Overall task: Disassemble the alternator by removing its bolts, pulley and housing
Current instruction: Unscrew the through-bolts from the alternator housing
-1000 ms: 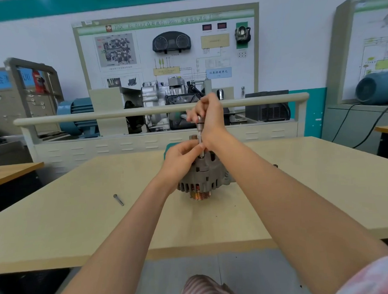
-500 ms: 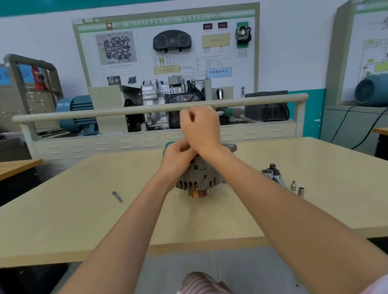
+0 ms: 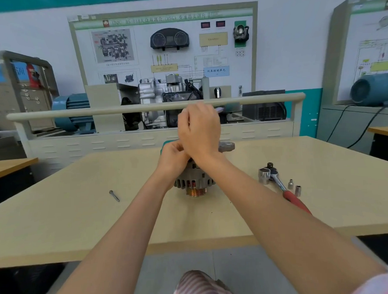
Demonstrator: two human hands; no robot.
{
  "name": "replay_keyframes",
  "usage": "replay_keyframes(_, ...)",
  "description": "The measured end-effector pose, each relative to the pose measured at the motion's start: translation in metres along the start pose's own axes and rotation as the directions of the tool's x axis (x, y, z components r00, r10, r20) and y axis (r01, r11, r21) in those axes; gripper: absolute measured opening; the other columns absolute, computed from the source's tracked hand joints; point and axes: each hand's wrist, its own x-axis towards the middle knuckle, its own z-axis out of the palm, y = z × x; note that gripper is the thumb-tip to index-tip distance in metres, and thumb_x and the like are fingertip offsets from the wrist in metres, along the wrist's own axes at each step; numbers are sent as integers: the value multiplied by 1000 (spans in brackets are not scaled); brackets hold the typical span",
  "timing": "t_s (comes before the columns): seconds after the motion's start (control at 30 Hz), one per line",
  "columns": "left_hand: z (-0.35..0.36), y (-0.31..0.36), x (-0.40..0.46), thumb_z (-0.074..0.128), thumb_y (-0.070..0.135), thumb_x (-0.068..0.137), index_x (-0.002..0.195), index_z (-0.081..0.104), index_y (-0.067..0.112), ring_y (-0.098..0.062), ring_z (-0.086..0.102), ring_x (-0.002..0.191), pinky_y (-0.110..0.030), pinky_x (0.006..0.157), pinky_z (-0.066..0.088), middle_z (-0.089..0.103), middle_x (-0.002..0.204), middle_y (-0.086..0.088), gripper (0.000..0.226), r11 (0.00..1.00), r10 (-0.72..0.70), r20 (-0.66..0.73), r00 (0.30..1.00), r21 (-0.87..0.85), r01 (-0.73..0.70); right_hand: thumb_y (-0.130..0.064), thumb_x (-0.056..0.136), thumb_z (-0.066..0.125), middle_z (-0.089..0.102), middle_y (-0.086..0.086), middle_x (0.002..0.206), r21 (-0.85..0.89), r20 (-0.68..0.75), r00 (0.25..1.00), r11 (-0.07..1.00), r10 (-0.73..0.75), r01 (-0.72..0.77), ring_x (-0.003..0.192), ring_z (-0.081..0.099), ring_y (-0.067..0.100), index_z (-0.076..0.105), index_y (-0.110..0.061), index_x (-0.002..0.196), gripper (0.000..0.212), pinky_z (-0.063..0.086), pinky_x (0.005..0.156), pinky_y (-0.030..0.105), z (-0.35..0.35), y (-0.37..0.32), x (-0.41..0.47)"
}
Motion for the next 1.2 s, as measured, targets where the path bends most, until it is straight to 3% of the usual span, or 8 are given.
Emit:
replay_keyframes(0.17,3,3,-2,58,11,90,74,67,29,10,61,58,-6,48,42,68,61,18,26,998,39,49,998,-54,-36,-23,80,36,39,-5,48,235,164,970,948,178,-214,53,35,13,42,-13,48,34,28,56,28,-7,-2,14)
replay_keyframes(0.3,2,4,-3,57,28,93,93,69,37,10,63,75,-3,56,43,72,84,19,15,997,41,93,995,-69,-35,-15,94,34,32,-5,35,602,428,798,524,425,-602,43,34,14,33,-16,36,59,36,61,30,-13,7,36)
replay_keyframes(0.4,2,2,-1,56,32,93,105,70,30,1,65,85,-8,61,45,73,94,13,19,999,17,91,996,-41,-14,-13,97,31,27,-5,35,639,480,778,446,404,-626,40,33,12,29,-18,45,52,38,58,25,-14,12,40)
replay_keyframes(0.63,4,0,-2,58,23,93,95,72,29,3,65,79,-6,58,44,73,83,14,16,995,45,60,997,-91,-40,-13,93,38,32,-4,38,552,435,811,596,391,-583,44,33,16,32,-16,40,54,34,58,30,-11,4,35)
replay_keyframes(0.77,5,-3,-3,53,2,90,64,60,20,10,52,45,-5,42,36,60,47,15,32,999,13,-35,999,-52,-14,-16,87,47,38,-5,48,3,239,966,995,95,-98,51,36,13,40,-16,47,40,32,57,29,-1,-7,16)
replay_keyframes(0.9,4,-1,-3,47,-4,89,62,49,15,8,48,40,-7,36,31,51,53,5,33,1000,-31,-89,996,-8,30,-21,84,45,56,6,73,-334,151,988,942,16,36,79,47,25,63,-6,69,28,32,84,35,5,-15,4)
replay_keyframes(1.03,8,2,-4,52,12,91,72,59,21,-13,55,77,-21,62,42,63,79,-6,22,1000,-14,-25,1000,18,15,-15,81,47,29,-6,44,175,178,974,970,139,-171,53,32,15,29,-19,42,43,29,59,26,-1,-13,14)
replay_keyframes(1.2,6,3,-5,53,25,94,80,70,46,7,61,76,-9,60,43,71,81,16,31,999,32,49,998,-7,-31,-13,91,37,32,-1,38,656,439,784,439,439,-614,44,33,14,33,-15,41,50,37,58,28,-10,-5,32)
